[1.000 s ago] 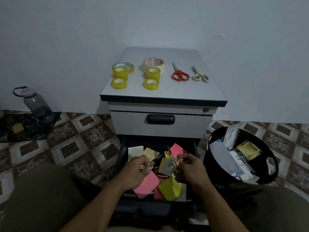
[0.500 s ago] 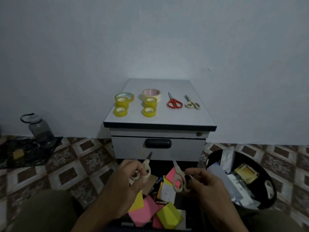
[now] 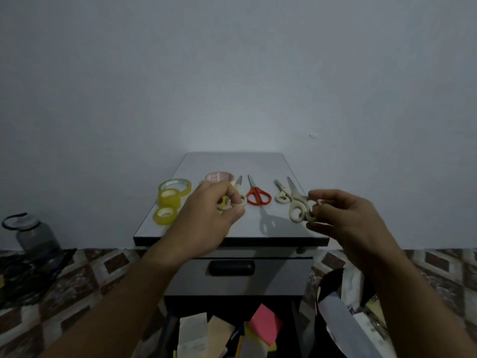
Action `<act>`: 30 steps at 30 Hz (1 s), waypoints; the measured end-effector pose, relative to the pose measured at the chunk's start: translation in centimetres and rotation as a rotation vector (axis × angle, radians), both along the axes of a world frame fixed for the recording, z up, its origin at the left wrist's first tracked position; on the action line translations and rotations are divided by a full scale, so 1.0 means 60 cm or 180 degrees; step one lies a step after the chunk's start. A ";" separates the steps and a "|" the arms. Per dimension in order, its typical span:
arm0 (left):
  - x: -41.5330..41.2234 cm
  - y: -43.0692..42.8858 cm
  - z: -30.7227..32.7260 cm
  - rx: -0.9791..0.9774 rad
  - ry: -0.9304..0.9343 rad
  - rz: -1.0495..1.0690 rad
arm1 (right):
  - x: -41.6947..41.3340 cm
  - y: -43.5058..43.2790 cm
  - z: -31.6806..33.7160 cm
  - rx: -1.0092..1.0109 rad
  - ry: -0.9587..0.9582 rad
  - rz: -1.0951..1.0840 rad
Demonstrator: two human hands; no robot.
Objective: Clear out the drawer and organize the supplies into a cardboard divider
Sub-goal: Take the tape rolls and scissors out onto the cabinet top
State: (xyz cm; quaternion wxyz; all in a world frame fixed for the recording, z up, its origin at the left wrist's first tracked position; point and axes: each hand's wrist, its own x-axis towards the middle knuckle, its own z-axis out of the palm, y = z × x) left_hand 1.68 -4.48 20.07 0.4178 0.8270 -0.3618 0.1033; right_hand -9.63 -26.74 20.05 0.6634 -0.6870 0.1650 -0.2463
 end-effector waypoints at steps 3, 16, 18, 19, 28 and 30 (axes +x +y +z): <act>0.057 -0.076 0.007 0.0163 0.0009 0.0086 | 0.066 -0.048 0.003 -0.0027 0.0141 -0.0054; 0.174 -0.239 -0.081 0.1025 0.0229 0.0532 | 0.228 -0.154 -0.053 -0.0598 0.0811 -0.0311; 0.174 -0.240 -0.084 0.0984 0.0256 0.0513 | 0.233 -0.157 -0.060 -0.1006 0.0928 -0.0425; 0.173 -0.239 -0.084 0.0961 0.0259 0.0505 | 0.233 -0.157 -0.062 -0.1160 0.0975 -0.0459; 0.164 -0.227 -0.085 0.0868 0.0262 0.0300 | 0.224 -0.140 -0.072 -0.1848 0.1085 -0.0372; 0.161 -0.224 -0.082 0.0844 0.0251 0.0311 | 0.222 -0.137 -0.072 -0.1973 0.1085 -0.0291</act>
